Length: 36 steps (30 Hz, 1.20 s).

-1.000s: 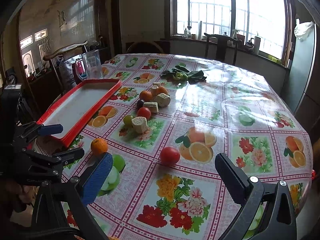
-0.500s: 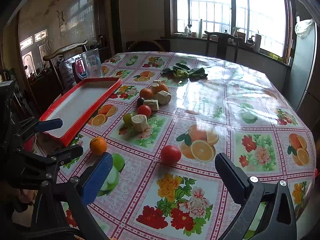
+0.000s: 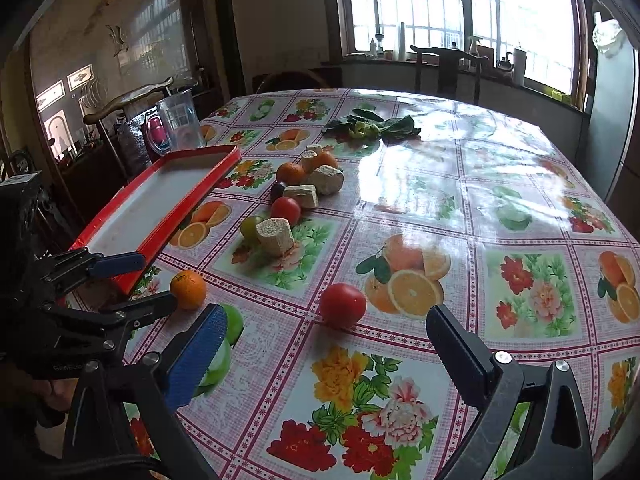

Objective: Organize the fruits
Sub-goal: 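Close the left tool on the orange while the right tool grasps the tomato, then carry the orange with the left tool while the right tool carries the tomato into the tray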

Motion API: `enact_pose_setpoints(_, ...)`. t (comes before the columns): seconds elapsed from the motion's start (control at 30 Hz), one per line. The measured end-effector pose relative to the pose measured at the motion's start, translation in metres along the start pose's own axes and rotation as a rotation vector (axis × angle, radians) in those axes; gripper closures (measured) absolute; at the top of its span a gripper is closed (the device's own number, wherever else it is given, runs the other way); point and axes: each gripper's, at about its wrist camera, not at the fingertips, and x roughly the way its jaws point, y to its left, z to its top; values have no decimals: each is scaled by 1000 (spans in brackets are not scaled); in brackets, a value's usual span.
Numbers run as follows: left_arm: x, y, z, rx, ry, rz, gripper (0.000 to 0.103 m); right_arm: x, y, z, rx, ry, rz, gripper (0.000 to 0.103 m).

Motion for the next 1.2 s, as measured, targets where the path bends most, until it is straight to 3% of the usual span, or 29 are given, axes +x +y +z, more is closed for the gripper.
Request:
enact_pose_setpoints(0.13, 13, -1, 2, -3, 28, -26, 40, 13, -3, 3, 7, 37, 4, 11)
enact_pose_setpoints(0.23, 26, -1, 3, -12, 69, -47, 43, 28, -5, 5, 3, 69, 8, 23)
enact_pose_setpoints(0.33, 32, -4, 4, -11, 80, -52, 46, 46, -6, 4, 2, 109, 15, 41)
enact_pose_setpoints(0.37, 35, -5, 5, -10, 88, -69, 53, 52, -6, 2, -3, 124, 16, 53)
enact_pose_setpoints(0.4, 35, -6, 5, -5, 81, -61, 54, 57, -5, 0, -9, 134, 14, 65)
enact_pose_setpoints(0.43, 36, -7, 5, 3, 82, -57, 59, 57, -3, -1, -23, 117, -6, 68)
enact_pose_setpoints(0.47, 36, -8, 5, 12, 78, -52, 67, 57, -1, -2, -34, 117, -17, 69)
enact_pose_setpoints(0.57, 35, -2, 6, -3, 76, -78, 70, 53, -4, -6, -39, 173, -31, 70)
enact_pose_setpoints(0.83, 16, 11, 1, -43, 52, -115, 70, 35, 12, -1, -22, 167, 27, 70)
enact_pose_setpoints(1.2, -33, 56, -7, -132, -29, -119, 70, 32, 73, 20, -87, 132, 139, 70)
